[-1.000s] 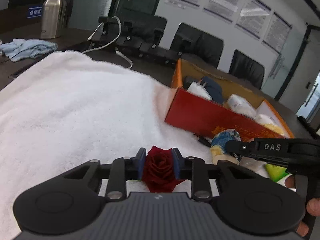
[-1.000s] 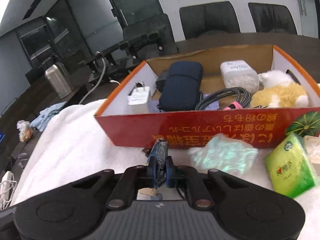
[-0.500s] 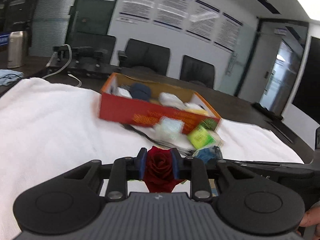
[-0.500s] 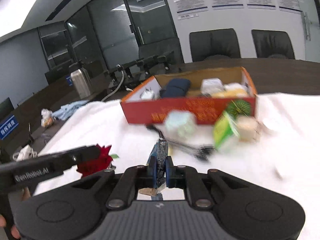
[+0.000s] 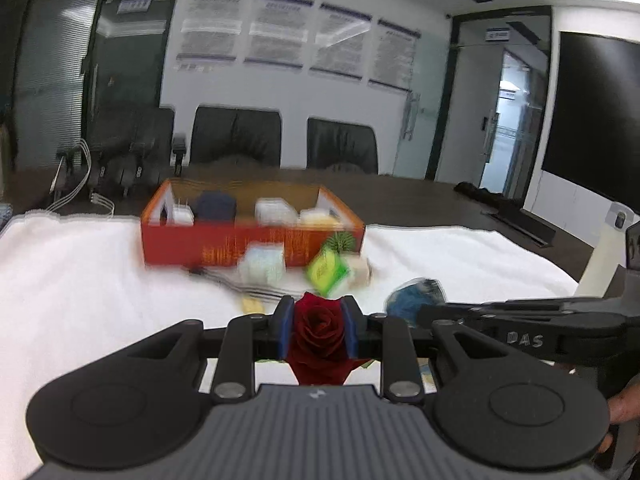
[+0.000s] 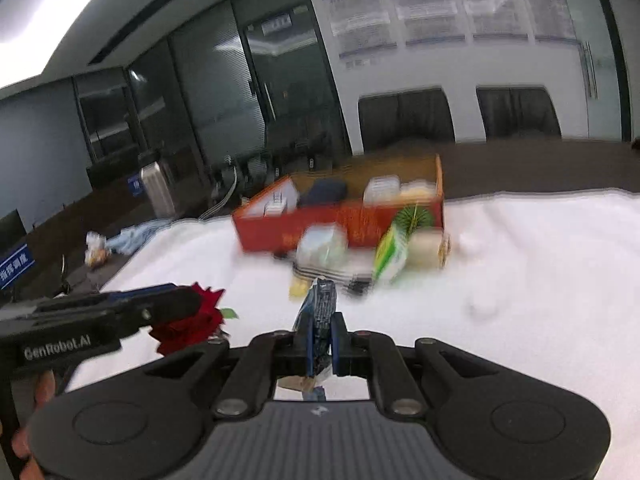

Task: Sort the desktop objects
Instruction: 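Carry the rose with the left tool while the right carries the figurine into the box, release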

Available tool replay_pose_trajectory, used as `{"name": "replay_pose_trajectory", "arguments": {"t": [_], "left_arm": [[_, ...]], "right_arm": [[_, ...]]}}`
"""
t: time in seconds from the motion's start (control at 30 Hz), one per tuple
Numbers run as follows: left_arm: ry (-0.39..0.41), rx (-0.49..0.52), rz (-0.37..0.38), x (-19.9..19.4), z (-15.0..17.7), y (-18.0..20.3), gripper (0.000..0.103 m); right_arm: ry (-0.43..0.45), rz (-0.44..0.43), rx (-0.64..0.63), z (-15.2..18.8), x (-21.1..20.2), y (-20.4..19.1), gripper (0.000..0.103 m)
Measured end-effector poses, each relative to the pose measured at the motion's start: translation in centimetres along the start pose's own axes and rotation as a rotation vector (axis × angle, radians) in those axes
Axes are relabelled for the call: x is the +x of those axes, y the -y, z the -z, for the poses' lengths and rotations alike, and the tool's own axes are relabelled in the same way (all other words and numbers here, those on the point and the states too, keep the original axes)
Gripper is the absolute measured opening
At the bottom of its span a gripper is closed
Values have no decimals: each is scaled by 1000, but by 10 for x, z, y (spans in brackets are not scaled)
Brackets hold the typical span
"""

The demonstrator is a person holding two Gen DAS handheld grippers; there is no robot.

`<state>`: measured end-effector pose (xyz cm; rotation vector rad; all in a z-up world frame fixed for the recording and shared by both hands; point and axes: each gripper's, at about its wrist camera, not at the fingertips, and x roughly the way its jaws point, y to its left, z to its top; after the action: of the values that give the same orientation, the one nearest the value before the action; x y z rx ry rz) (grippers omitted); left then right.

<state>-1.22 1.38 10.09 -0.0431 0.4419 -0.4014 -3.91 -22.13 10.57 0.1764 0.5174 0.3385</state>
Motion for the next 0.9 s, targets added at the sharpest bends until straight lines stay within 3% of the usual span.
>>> {"name": "replay_pose_trajectory", "arguments": {"t": [0.13,0.23,0.4,0.57,0.7,0.87,0.9], "left_arm": [[28,40,-7,25,-51,-14,26],[-12,9,-4,67,-93,-28,26],[-54,21,-85,159,-144,-47,26],[-132,33,-129,262,-158,-69,26],[-223,69,-174,331,-154,-86,27],[-280,103,-201,374,-141,-99,29],[-296,83,-207,380,-138,-102,35]], "right_arm": [[92,31,-34,-44,4,13,8],[159,44,-31,-87,21,26,8],[157,106,-1,-161,87,50,8],[43,215,-88,-208,192,63,8],[-84,286,-136,-220,281,75,8],[-200,280,-100,-221,353,98,8],[-225,264,-81,-221,361,102,8]]}}
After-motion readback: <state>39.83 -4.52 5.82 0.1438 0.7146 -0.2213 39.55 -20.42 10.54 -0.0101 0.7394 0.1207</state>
